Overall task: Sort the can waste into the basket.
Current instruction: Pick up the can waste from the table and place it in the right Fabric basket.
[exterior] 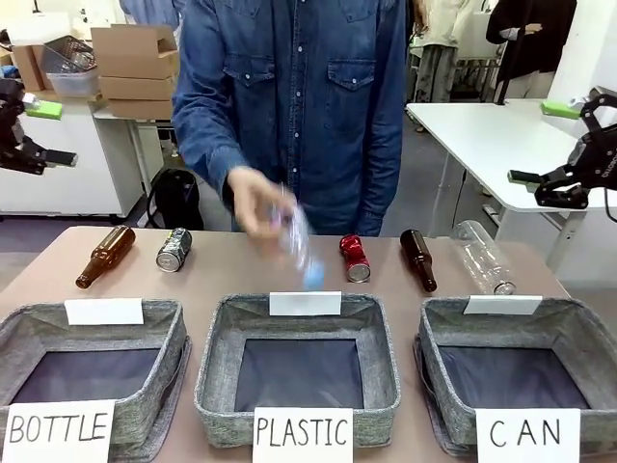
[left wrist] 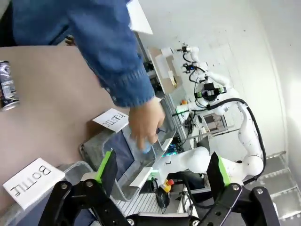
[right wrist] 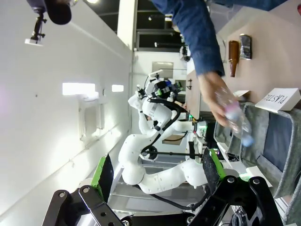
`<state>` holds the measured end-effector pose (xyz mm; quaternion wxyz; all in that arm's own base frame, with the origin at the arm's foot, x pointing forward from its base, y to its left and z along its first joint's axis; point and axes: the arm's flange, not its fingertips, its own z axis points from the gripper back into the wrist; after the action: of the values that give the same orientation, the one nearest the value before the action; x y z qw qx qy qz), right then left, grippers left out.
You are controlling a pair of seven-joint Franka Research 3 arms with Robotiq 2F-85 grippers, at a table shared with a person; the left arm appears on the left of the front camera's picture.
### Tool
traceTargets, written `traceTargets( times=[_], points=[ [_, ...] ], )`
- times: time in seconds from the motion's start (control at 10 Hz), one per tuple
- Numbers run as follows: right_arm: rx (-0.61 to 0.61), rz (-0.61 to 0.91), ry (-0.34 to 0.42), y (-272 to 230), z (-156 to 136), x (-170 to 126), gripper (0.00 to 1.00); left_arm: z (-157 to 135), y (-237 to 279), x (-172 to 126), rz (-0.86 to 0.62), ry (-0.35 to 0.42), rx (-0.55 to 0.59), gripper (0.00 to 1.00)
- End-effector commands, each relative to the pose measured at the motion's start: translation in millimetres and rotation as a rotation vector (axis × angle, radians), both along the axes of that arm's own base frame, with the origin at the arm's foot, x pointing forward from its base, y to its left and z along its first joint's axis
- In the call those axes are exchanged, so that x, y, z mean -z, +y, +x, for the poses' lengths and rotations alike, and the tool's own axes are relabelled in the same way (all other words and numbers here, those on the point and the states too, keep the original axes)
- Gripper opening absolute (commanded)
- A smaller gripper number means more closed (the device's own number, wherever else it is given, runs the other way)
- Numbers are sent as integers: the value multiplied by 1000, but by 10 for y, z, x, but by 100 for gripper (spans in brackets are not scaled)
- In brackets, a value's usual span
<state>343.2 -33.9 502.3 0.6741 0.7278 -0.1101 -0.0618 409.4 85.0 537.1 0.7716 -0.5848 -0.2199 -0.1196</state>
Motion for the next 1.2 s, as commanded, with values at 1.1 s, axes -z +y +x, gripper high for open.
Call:
traceTargets(
  times=[1.1],
  points=[
    [-7, 3, 14, 5, 0, -49, 100, -147, 185, -34, 125, 80, -86, 100]
  ],
)
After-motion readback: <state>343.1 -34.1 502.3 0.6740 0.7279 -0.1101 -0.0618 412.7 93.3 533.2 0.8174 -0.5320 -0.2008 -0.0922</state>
